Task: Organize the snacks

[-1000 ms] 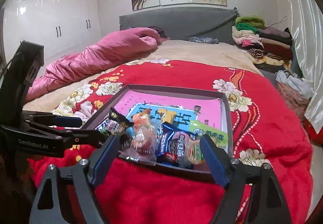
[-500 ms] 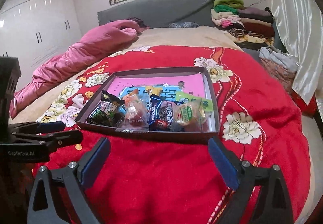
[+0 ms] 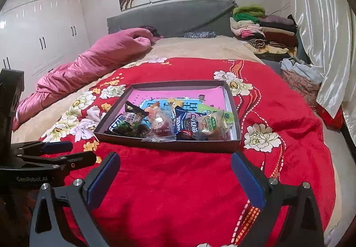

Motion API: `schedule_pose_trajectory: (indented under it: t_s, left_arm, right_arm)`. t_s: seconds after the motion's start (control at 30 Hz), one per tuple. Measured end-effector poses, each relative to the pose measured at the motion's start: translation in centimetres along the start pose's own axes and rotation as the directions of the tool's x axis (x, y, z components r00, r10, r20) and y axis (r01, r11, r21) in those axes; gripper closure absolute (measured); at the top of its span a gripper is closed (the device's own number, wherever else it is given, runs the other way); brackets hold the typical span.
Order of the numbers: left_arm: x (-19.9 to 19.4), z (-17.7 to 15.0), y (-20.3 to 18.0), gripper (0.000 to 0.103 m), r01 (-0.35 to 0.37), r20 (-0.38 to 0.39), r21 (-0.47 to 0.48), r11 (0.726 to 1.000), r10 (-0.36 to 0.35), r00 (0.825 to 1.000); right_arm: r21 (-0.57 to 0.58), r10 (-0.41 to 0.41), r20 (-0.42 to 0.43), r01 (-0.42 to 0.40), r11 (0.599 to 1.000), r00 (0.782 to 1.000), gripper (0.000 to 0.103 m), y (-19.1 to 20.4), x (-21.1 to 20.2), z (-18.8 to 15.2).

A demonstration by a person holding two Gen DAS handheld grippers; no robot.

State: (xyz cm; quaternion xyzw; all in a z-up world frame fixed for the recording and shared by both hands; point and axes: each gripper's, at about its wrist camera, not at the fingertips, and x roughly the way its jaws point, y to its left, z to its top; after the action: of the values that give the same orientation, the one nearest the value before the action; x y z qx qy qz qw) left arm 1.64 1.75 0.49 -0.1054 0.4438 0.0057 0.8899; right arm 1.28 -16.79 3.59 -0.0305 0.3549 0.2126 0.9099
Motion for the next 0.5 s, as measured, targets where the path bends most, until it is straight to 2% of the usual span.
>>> schedule_pose_trajectory:
  t_s: [0.2,0.5]
  left_arm:
    - [-0.6,-1.1,0.3,0.022,0.001,-0.005,-0.008,1.000,-0.001,1.000]
    - [-0.7,-1.1,0.2,0.022,-0.012,0.012,0.006,1.000,0.012,1.000]
  right_arm:
    - [0.004,0.011,-0.001,-0.011,1.000,1.000,0.002,0.7,-0.8,-0.5]
    - [0.021,0.013,-0.012,-0.013,1.000,1.000,0.002,0.2,-0.6,-0.7]
